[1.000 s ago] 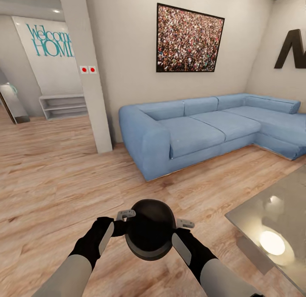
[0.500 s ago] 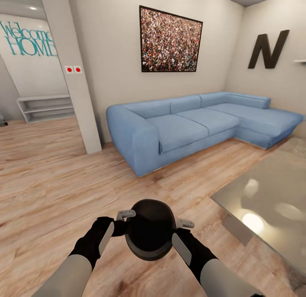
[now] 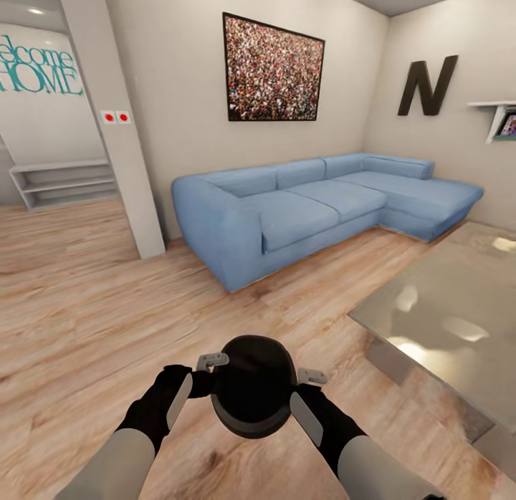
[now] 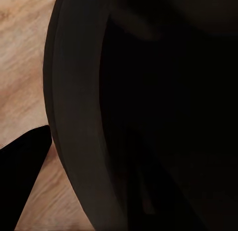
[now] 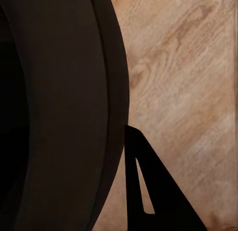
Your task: Place each of the two pumpkins and all three candles from the living room inside a cabinet in the living room (use any cabinet), then make sure every cabinet is closed, and position the cauldron so it is next to a table in the living room.
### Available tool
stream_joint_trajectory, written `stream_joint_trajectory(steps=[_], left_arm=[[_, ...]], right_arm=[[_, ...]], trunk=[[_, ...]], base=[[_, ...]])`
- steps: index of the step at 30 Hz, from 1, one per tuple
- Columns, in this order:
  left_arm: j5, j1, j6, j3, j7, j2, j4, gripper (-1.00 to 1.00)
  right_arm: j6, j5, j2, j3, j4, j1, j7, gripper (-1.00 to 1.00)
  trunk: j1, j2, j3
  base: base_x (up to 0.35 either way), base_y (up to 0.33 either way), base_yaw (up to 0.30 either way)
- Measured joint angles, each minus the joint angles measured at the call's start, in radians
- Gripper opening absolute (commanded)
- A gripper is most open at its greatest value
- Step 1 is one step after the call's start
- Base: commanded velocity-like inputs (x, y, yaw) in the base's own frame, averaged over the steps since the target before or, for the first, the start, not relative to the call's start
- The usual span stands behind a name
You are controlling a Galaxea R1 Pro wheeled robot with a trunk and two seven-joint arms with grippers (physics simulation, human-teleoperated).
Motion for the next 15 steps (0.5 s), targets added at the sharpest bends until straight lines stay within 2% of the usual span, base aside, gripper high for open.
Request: stream_joint_trajectory(steps=[15], left_arm=[[-0.001, 0.000, 0.000, 0.002, -0.001, 0.000, 0.000, -1.00]], right_arm=[[0.000, -0.001, 0.000, 0.003, -0.001, 0.000, -0.003, -1.00]], trunk=[[0.000, 0.000, 0.000]], base=[[-0.171, 0.146, -0.285]])
